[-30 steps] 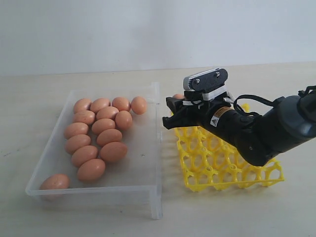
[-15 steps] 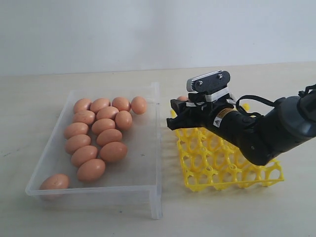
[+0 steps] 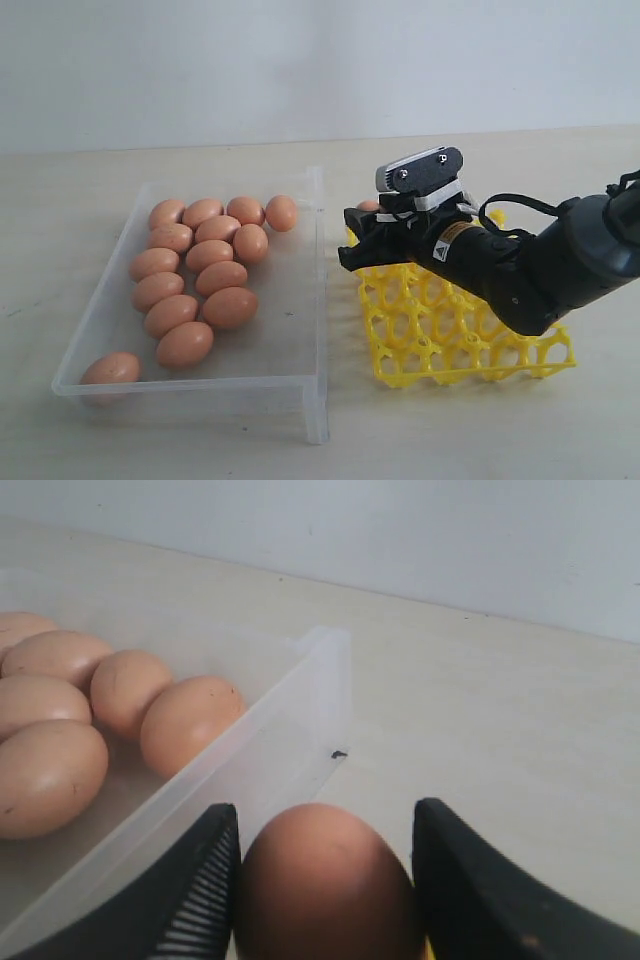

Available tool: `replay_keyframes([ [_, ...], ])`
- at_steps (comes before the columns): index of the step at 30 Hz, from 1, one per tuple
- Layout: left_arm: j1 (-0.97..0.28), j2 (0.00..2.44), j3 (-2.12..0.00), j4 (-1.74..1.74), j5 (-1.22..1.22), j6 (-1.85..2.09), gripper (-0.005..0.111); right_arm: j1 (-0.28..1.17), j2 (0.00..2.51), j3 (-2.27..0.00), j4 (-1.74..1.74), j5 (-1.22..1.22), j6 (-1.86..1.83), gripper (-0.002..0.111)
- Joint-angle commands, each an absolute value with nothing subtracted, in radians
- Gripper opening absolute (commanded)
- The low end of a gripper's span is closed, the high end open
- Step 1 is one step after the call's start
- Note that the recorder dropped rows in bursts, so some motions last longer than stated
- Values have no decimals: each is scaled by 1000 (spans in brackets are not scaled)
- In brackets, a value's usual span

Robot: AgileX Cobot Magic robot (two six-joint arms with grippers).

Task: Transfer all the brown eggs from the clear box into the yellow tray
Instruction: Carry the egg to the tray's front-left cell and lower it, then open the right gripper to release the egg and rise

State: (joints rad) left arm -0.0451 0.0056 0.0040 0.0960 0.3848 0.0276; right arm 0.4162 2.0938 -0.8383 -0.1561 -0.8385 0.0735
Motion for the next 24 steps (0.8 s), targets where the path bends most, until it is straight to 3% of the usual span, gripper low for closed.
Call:
replay_keyframes([
  [1, -50, 0, 0, 95, 379, 23, 0, 411, 2093, -845, -160, -852, 72, 58],
  [14, -50, 0, 0, 95, 379, 24, 0, 411, 2023, -845, -157, -860, 138, 59],
  [20, -50, 0, 0, 95, 379, 21, 0, 411, 1913, -845, -157, -746, 235, 59],
  [24, -50, 0, 0, 95, 379, 23, 0, 414, 1822, -845, -184, -603, 283, 51],
])
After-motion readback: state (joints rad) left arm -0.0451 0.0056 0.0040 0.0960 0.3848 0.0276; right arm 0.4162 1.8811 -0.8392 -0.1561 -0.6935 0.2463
